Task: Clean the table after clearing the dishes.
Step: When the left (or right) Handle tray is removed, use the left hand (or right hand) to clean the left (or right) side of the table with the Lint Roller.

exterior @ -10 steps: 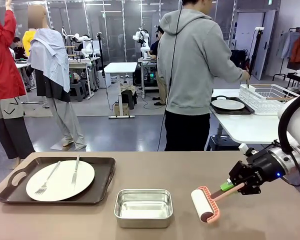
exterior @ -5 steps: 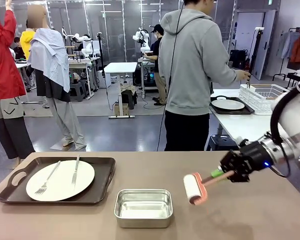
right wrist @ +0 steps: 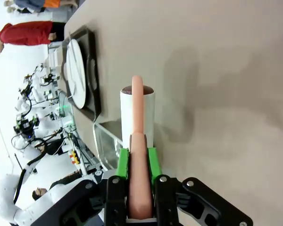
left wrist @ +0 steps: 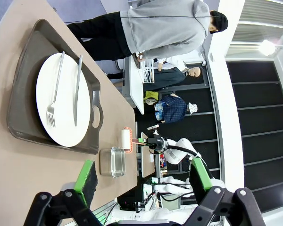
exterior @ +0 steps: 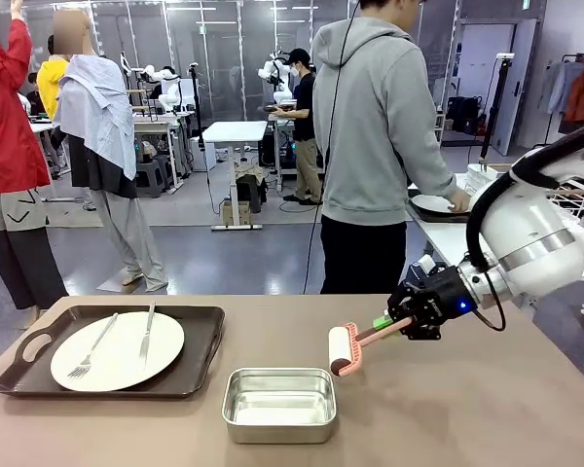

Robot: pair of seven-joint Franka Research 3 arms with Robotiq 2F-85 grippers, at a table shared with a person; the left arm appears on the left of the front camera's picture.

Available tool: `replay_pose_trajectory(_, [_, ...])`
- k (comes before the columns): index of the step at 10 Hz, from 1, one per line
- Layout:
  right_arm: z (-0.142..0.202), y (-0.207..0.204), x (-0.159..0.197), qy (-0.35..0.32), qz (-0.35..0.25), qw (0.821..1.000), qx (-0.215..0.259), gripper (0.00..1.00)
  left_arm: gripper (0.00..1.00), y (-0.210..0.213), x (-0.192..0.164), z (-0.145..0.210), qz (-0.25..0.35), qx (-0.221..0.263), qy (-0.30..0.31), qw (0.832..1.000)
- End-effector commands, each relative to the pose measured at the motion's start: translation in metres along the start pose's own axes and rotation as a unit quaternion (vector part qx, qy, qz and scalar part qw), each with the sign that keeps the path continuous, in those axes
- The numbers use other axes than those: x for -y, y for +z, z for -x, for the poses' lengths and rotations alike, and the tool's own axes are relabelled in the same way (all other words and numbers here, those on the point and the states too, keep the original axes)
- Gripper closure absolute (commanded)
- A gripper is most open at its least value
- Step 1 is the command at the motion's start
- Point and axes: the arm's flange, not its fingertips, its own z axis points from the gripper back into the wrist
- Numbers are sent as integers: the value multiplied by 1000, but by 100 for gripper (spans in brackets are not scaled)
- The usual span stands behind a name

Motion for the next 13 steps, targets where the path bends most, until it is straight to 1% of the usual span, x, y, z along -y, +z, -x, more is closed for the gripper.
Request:
replay_pose_trajectory(1, [-11, -10, -1, -9, 15, 1000, 14, 80, 0, 5, 0, 0, 5, -6, -8, 1000])
replay_pose_trajectory(3, [-10, -24, 17, -12, 35, 999, 7, 80, 0, 5, 0, 0, 5, -6, -8, 1000])
replay_pose_trajectory(4, [-11, -23, 28, -9, 39, 999, 1, 80, 0, 5, 0, 0, 5, -6, -8, 1000])
replay_pose_trajectory(5, [-15, -11, 40, -21, 34, 999, -9, 80, 0, 5, 0, 0, 5, -6, -8, 1000])
replay_pose_trajectory(6, [-23, 5, 53, -28, 33, 999, 1, 80, 0, 5, 0, 0, 5, -6, -8, 1000])
replay_pose_trajectory(7, [-28, 24, 69, -31, 20, 999, -10, 80, 0, 5, 0, 0, 5, -6, -8, 1000])
replay_pose_trajectory(8, [-31, 49, 84, -38, 9, 999, -5, 80, 0, 5, 0, 0, 5, -6, -8, 1000])
replay_pose_trajectory(9, [-29, 71, 97, -27, 18, 999, 2, 80, 0, 5, 0, 0, 5, -6, -8, 1000])
replay_pose_trajectory(10, [-26, 89, 107, -18, 48, 999, 3, 80, 0, 5, 0, 0, 5, -6, -8, 1000])
replay_pose_trajectory(11, [-24, 111, 116, -4, 95, 995, 13, 80, 0, 5, 0, 0, 5, -6, -8, 1000])
replay_pose_trajectory(12, [-23, 130, 115, 9, 111, 993, 28, 80, 0, 5, 0, 0, 5, -6, -8, 1000])
replay_pose_trajectory(13, [-20, 141, 108, 28, 144, 988, 55, 80, 0, 5, 0, 0, 5, -6, -8, 1000])
